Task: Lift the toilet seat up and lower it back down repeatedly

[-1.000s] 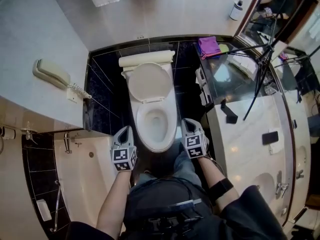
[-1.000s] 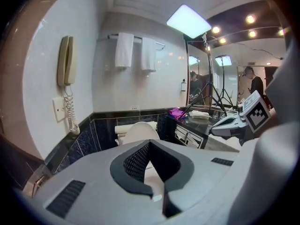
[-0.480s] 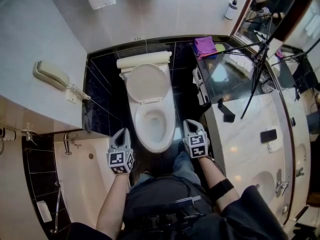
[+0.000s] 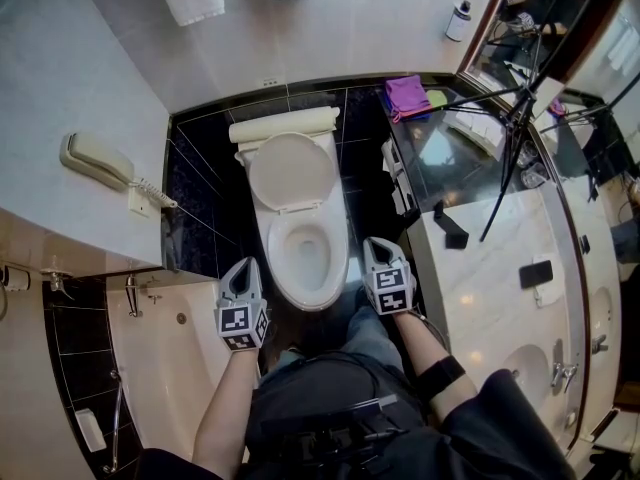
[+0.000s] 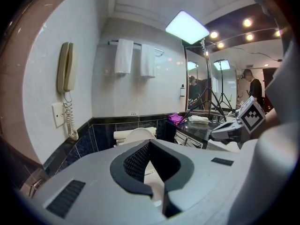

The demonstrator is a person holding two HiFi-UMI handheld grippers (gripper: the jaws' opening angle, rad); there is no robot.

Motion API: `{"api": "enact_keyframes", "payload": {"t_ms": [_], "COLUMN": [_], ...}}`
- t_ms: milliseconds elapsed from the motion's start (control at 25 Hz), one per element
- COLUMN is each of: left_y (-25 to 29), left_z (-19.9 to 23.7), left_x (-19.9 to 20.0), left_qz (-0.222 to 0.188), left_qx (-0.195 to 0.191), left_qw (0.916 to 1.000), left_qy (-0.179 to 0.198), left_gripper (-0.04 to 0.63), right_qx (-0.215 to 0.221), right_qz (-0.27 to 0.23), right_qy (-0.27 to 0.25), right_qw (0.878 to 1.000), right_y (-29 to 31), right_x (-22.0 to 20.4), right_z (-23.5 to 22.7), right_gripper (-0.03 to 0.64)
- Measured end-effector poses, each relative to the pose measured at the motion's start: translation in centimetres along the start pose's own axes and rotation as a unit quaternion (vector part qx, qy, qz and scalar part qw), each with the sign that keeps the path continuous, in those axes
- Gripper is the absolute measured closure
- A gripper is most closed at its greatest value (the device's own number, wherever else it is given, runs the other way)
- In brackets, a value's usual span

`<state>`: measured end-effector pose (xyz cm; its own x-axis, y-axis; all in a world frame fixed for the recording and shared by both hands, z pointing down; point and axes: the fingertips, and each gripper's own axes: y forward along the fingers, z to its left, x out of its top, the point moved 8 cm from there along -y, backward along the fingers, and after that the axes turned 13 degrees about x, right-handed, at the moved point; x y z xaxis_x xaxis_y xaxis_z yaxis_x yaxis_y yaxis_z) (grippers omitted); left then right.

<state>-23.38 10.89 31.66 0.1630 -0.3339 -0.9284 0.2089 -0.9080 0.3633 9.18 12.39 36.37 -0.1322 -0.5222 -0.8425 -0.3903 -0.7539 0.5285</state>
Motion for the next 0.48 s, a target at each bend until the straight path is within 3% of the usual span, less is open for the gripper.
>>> {"api": "enact_keyframes", "payload": {"t_ms": [120,480], "left_y": [0.6,2.8], "left_z": [0.1,-0.4], "left_x": [0.1,-1.8], "left_qz": [-0.002,0.012], "left_qx": [0.001,-0.008], "left_qw": [1.0,0.9998], "left_qy": [0.0,0.017], "left_gripper": [0.595,0.595], "right_qx": [-0.004,0.012], "right_qz": [0.006,0.04], "right_qy": [0.006,0.064], "right_qw": [1.0,0.997], "right_y": [0.7,3.7], "right_x": [-0.1,-2.9], "right_z": [-0.6,-2.4], "right_gripper": [0.591,0.444]}}
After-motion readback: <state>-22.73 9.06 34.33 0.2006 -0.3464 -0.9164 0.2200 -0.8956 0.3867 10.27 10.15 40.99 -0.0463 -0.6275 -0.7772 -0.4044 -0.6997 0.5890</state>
